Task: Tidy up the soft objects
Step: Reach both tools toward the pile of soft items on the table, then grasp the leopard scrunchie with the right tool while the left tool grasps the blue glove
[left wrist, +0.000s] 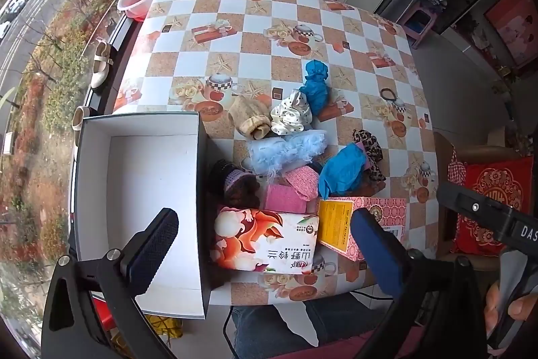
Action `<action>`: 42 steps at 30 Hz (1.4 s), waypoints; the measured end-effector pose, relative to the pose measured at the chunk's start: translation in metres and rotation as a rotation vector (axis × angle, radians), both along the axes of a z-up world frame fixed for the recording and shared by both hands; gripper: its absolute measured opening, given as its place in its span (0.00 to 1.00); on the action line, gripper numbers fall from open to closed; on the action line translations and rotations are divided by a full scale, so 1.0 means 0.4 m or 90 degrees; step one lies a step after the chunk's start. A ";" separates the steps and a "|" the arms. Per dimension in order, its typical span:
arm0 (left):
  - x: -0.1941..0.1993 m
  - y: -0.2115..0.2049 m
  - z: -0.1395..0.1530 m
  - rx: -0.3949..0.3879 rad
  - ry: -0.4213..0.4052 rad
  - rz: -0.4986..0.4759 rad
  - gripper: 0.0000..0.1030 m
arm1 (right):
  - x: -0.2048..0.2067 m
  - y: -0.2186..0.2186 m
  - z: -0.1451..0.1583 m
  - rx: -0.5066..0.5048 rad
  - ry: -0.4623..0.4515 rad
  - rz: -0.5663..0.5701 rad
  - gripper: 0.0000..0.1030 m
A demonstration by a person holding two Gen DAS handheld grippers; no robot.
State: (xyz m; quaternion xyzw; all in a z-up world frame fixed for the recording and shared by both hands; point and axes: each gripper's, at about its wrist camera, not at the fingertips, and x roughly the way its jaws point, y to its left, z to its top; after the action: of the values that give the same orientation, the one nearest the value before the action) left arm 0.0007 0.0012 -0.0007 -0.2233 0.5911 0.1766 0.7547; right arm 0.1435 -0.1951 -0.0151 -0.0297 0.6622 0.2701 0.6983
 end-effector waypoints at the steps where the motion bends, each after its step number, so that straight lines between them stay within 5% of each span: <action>1: 0.002 0.004 -0.001 0.002 0.001 0.002 0.99 | 0.006 -0.006 0.000 0.000 -0.001 -0.002 1.00; 15: 0.086 0.036 -0.054 0.044 0.029 -0.017 0.99 | 0.115 -0.080 -0.068 -0.035 0.014 -0.037 1.00; 27: 0.315 0.030 -0.172 0.049 0.054 -0.080 0.99 | 0.197 -0.092 -0.215 -0.079 0.063 -0.038 1.00; 38: 0.590 -0.004 -0.372 0.051 0.104 -0.169 0.99 | 0.319 -0.046 -0.408 -0.099 0.091 -0.074 1.00; 42: 0.644 -0.023 -0.444 0.092 0.135 -0.199 0.99 | 0.315 -0.016 -0.476 -0.108 0.097 -0.040 1.00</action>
State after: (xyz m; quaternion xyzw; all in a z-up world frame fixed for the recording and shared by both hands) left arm 0.2584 -0.0079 -0.1784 -0.0544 0.6807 0.1219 0.7203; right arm 0.2696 -0.2016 -0.2054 -0.0473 0.7346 0.1925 0.6489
